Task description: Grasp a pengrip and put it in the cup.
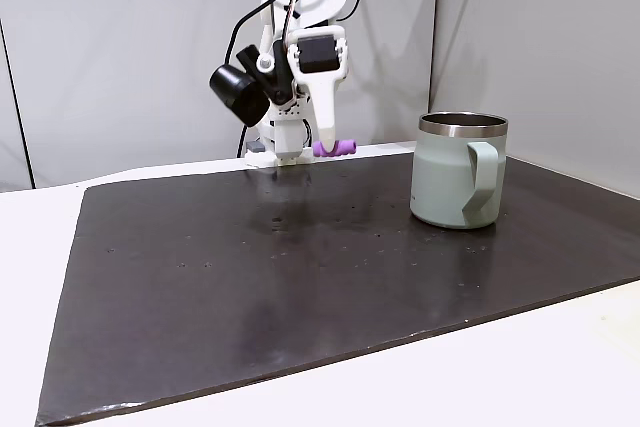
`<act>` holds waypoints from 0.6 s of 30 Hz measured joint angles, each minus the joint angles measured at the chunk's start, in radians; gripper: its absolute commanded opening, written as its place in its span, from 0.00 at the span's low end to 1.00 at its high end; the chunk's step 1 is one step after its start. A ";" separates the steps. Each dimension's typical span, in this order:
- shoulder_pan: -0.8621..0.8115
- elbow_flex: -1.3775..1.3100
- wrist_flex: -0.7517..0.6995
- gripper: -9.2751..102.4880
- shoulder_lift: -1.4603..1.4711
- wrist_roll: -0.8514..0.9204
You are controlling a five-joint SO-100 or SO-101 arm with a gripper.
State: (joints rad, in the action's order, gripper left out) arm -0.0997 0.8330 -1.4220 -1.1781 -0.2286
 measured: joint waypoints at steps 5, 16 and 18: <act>0.087 0.000 -0.023 0.08 -0.103 -0.017; 0.265 0.014 -0.020 0.08 -0.219 -0.103; 0.291 0.020 -0.008 0.08 -0.219 -0.126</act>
State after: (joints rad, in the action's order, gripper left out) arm 0.1917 0.8529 -1.4297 -1.3975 -0.3543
